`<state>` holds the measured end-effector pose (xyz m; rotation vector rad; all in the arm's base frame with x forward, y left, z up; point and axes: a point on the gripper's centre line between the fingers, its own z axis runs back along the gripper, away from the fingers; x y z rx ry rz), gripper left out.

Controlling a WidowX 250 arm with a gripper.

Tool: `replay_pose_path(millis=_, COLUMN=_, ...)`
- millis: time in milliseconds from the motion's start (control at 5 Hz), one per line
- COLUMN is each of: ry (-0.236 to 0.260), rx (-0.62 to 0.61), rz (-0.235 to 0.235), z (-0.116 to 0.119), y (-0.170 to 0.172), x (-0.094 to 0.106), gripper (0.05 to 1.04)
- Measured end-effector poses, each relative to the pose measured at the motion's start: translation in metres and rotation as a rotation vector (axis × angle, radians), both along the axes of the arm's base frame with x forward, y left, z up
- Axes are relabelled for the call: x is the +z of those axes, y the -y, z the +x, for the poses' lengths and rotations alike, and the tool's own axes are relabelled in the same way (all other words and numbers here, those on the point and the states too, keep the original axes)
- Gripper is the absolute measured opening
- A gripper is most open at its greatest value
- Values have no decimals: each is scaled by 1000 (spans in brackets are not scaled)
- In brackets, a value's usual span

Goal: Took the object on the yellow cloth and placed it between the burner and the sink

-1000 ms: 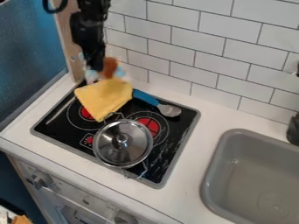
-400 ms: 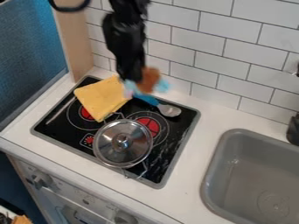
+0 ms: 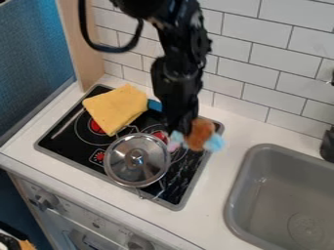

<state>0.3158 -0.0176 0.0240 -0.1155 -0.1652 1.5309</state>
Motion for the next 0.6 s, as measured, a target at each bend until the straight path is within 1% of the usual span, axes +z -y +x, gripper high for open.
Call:
replay_pose_path(millis=200, ry=-32, rx=-11, rz=-25, z=-1, y=10, x=-23, gripper=107)
replay_pose_path(millis=400, ry=-35, rx=-16, rz=-6, z=-1, y=17, x=-34, gripper=107)
replay_pose_path(millis=600, ry=-68, rx=22, rz=-19, z=-1, y=14, x=-45, gripper=107)
